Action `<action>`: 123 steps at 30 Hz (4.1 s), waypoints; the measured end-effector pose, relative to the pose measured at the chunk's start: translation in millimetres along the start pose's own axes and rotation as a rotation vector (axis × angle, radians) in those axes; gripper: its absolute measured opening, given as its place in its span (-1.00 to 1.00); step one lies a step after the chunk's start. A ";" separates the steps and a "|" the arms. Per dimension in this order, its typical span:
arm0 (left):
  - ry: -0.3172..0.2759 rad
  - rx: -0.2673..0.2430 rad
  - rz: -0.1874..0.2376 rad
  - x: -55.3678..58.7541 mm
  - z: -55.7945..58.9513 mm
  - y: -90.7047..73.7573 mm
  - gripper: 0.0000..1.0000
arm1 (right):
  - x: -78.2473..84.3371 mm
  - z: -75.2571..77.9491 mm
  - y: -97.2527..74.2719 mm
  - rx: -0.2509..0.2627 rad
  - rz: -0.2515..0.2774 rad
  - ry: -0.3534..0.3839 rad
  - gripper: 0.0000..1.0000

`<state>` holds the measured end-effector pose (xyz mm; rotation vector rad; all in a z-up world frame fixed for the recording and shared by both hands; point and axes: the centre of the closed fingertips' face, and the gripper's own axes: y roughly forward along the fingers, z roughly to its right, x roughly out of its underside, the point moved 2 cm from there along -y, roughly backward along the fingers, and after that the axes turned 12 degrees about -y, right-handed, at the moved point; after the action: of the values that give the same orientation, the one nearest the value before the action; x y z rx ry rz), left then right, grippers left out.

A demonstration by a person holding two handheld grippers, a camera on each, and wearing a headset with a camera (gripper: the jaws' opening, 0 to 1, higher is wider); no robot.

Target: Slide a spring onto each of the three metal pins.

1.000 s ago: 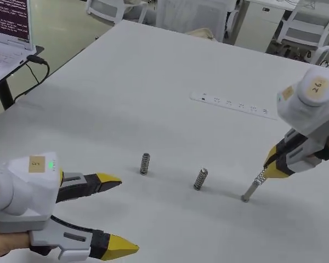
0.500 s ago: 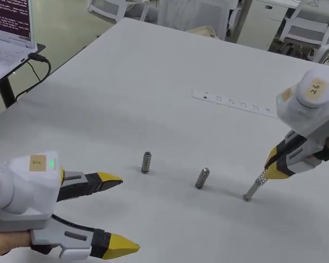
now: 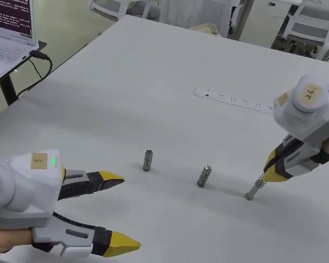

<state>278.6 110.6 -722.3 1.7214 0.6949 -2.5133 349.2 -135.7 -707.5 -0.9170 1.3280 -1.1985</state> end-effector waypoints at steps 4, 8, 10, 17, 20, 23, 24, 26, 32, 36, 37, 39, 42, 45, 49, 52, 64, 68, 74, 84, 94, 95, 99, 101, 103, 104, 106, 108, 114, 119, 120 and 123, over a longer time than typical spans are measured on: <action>-0.001 -0.002 0.001 -0.3 -0.3 -0.4 0.35 | 0.9 -0.9 6.0 -0.001 -0.008 -0.002 -0.85; 0.000 -0.002 0.000 -0.1 -0.4 -0.3 0.34 | 1.2 -2.3 12.5 -0.004 -0.014 -0.002 -0.85; -0.002 -0.001 0.003 -0.5 -0.2 -0.4 0.34 | 1.7 -2.7 16.1 -0.002 -0.018 -0.002 -0.85; -0.002 -0.002 -0.001 0.0 -0.4 -0.2 0.33 | 3.6 -4.7 27.2 -0.002 -0.022 0.002 -0.85; -0.002 -0.002 0.000 -0.3 -0.5 -0.5 0.32 | 4.9 -5.7 30.8 -0.003 -0.025 0.004 -0.85; -0.002 -0.002 -0.001 0.0 -0.7 -0.8 0.31 | 5.7 -5.6 33.6 -0.004 -0.022 0.011 -0.85; -0.003 -0.002 -0.002 0.2 -0.7 -0.8 0.31 | 6.0 -5.6 34.3 -0.003 -0.022 0.010 -0.85; -0.002 -0.002 -0.001 0.1 -0.9 -0.9 0.31 | 6.1 -5.5 35.6 -0.001 -0.020 0.013 -0.85; -0.002 -0.002 0.000 0.0 -1.0 -1.4 0.31 | 6.0 -5.1 36.9 0.004 -0.013 0.019 -0.85; -0.003 -0.002 0.000 -0.1 -1.1 -1.7 0.31 | 6.0 -5.3 37.1 0.005 -0.009 0.020 -0.84; -0.003 -0.002 0.000 -0.2 -1.0 -1.7 0.31 | 6.0 -5.2 37.3 0.004 -0.008 0.022 -0.84; -0.004 -0.002 -0.002 0.0 -1.0 -1.8 0.31 | 5.8 -4.9 37.3 0.005 -0.004 0.025 -0.84; -0.006 -0.003 -0.003 -0.1 -0.9 -1.9 0.31 | 5.3 -4.8 37.4 0.006 0.002 0.025 -0.84; -0.005 -0.002 -0.005 0.0 -0.7 -1.8 0.31 | 5.4 -5.0 37.1 0.009 0.003 0.019 -0.83; -0.006 0.000 -0.007 -0.1 0.0 -1.4 0.31 | 4.8 -3.4 35.9 0.019 0.018 0.019 -0.80; -0.007 0.000 -0.008 -0.1 0.1 -1.2 0.31 | 5.0 -3.3 33.8 0.024 0.026 0.024 -0.76; -0.012 0.002 -0.007 -0.5 0.3 -0.7 0.32 | 6.5 -3.8 26.3 0.076 0.098 0.071 -0.32; -0.013 0.000 -0.007 -0.5 -0.2 -0.8 0.33 | 6.8 -3.7 24.2 0.102 0.132 0.096 -0.15; -0.018 -0.002 -0.006 -0.6 -0.9 -1.0 0.33 | 9.0 -4.1 19.4 0.135 0.181 0.132 0.06; -0.027 -0.015 0.003 -2.2 -3.6 -2.4 0.35 | 8.6 -9.2 8.7 0.229 0.270 0.186 0.37; -0.033 -0.026 0.016 -6.5 -4.0 -4.1 0.37 | 5.1 -11.1 -5.4 0.333 0.375 0.244 0.59; -0.032 -0.027 0.019 -7.2 -4.0 -4.3 0.38 | 5.8 -11.0 -5.7 0.340 0.383 0.249 0.61; -0.036 -0.031 0.028 -9.8 -4.4 -4.4 0.39 | 6.5 -14.9 -8.3 0.369 0.408 0.267 0.67; -0.036 -0.033 0.032 -10.8 -4.5 -4.8 0.39 | 6.1 -16.6 -10.1 0.379 0.425 0.278 0.69; -0.039 -0.034 0.036 -11.9 -4.6 -5.4 0.40 | 5.8 -17.2 -13.7 0.411 0.447 0.289 0.74; -0.039 -0.034 0.039 -12.6 -4.7 -5.6 0.40 | 5.8 -18.8 -15.1 0.420 0.454 0.292 0.75; -0.043 -0.037 0.046 -13.9 -5.1 -6.1 0.41 | 4.3 -20.3 -17.6 0.439 0.483 0.310 0.78; -0.046 -0.039 0.050 -14.7 -5.5 -6.4 0.41 | 3.9 -23.8 -18.3 0.444 0.492 0.317 0.79; -0.045 -0.042 0.060 -18.2 -5.5 -8.0 0.42 | 5.9 -34.2 -19.8 0.482 0.524 0.341 0.83; -0.044 -0.045 0.069 -20.8 -5.5 -9.6 0.42 | 4.4 -44.2 -24.6 0.509 0.560 0.366 0.83; -0.045 -0.045 0.071 -21.3 -5.3 -9.8 0.42 | 4.2 -45.9 -24.7 0.512 0.562 0.366 0.83; -0.045 -0.048 0.077 -22.8 -5.2 -10.7 0.42 | 5.4 -52.2 -26.4 0.523 0.576 0.381 0.83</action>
<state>289.5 116.9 -699.8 1.6384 0.6670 -2.4547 294.2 -138.4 -687.2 0.0802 1.3442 -1.1946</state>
